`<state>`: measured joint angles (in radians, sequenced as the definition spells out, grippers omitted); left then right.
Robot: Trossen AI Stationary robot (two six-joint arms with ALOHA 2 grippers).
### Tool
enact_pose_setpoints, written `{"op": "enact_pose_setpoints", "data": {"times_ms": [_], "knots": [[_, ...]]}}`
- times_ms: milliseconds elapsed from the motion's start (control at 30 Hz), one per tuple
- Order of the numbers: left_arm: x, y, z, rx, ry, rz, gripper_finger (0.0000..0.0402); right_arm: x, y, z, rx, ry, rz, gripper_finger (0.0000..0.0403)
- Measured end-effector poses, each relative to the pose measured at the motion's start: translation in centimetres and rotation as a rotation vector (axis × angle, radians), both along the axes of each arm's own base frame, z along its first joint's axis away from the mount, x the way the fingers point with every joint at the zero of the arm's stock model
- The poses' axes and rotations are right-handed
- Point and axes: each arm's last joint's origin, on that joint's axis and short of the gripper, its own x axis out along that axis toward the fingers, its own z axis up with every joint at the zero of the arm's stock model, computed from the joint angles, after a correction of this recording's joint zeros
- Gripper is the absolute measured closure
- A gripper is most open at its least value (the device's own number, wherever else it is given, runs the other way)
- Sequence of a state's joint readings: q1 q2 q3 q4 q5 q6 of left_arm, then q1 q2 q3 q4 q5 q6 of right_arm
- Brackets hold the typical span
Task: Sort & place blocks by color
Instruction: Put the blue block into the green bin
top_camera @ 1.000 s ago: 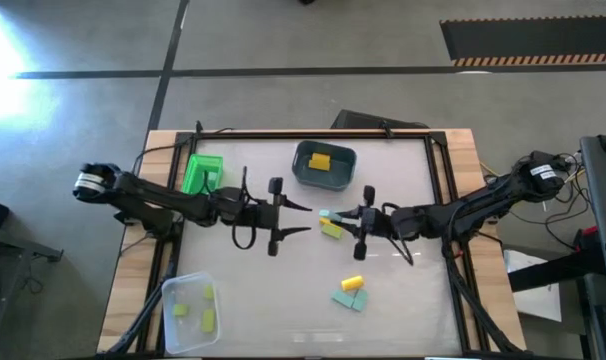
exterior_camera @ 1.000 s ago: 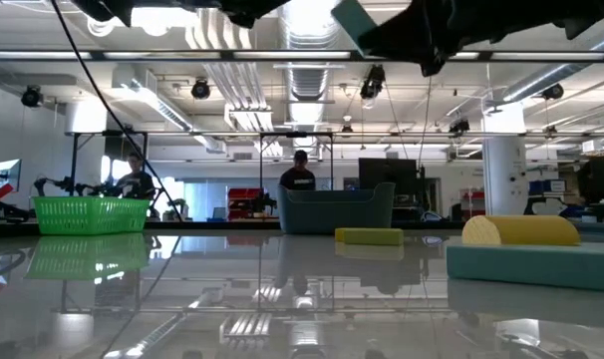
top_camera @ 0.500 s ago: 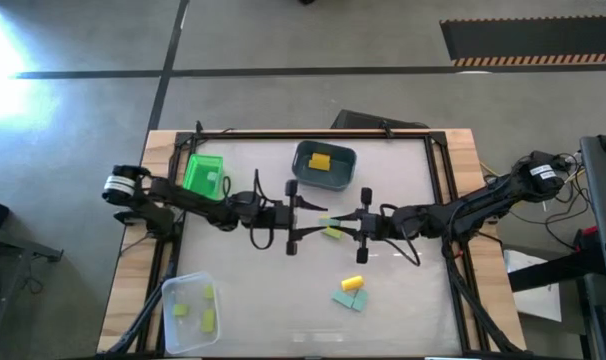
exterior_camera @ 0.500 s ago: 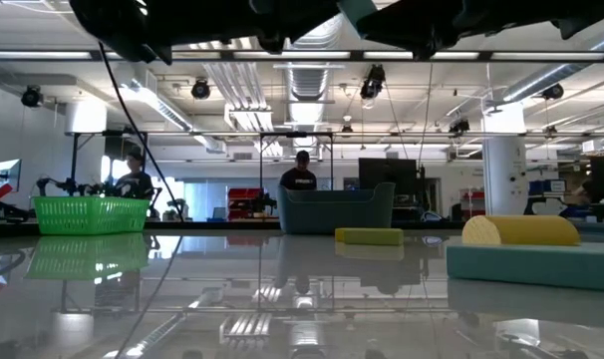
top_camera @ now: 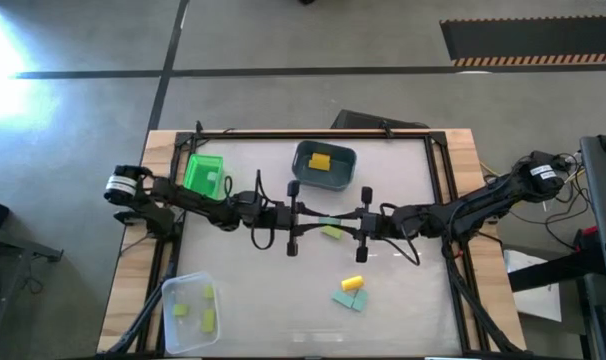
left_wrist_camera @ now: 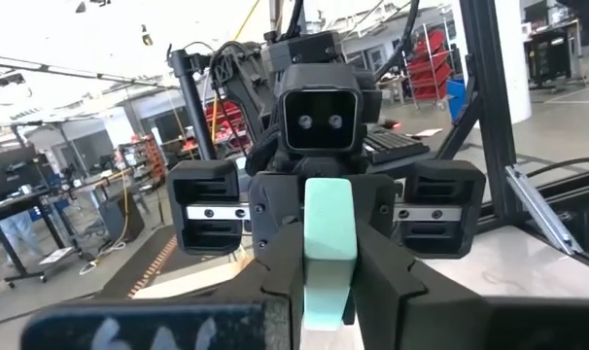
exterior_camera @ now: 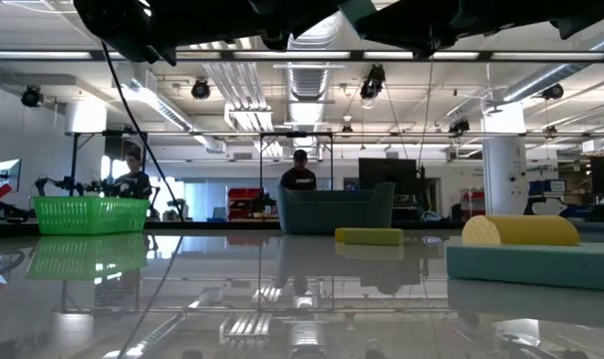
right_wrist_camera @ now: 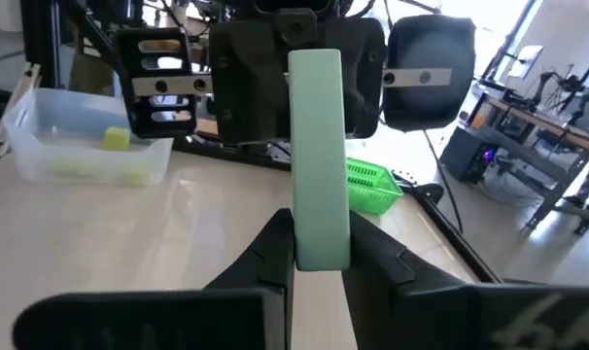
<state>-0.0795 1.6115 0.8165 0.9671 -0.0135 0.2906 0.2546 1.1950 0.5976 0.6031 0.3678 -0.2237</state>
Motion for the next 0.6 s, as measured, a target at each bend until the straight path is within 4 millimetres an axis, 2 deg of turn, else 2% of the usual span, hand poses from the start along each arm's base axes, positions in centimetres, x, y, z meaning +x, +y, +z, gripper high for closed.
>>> {"op": "enact_pose_setpoints", "data": {"times_ms": [100, 300, 433, 500, 600], "knots": [[0.0, 0.1, -0.1, -0.005, 0.015, 0.014, 0.0361, 0.0, -0.1, -0.1, 0.039, -0.001, -0.054, 0.034], [-0.8, 0.8, -0.1, -0.007, 0.15, 0.211, 0.0361, -0.2, -0.5, -0.1, 0.057, -0.002, -0.178, 0.0238], [-3.0, 2.8, 0.2, 0.047, 0.401, 0.587, 0.0361, -0.5, -1.0, 0.2, 0.063, -0.032, -0.347, 0.0193], [-5.0, 4.4, 0.0, 0.08, 0.545, 0.84, 0.0361, -0.6, -1.1, 0.3, 0.058, -0.035, -0.389, 0.018], [-9.0, 6.9, -0.5, 0.058, 0.724, 1.159, 0.0361, -0.6, -1.1, 0.2, 0.055, -0.033, -0.398, 0.017]]}}
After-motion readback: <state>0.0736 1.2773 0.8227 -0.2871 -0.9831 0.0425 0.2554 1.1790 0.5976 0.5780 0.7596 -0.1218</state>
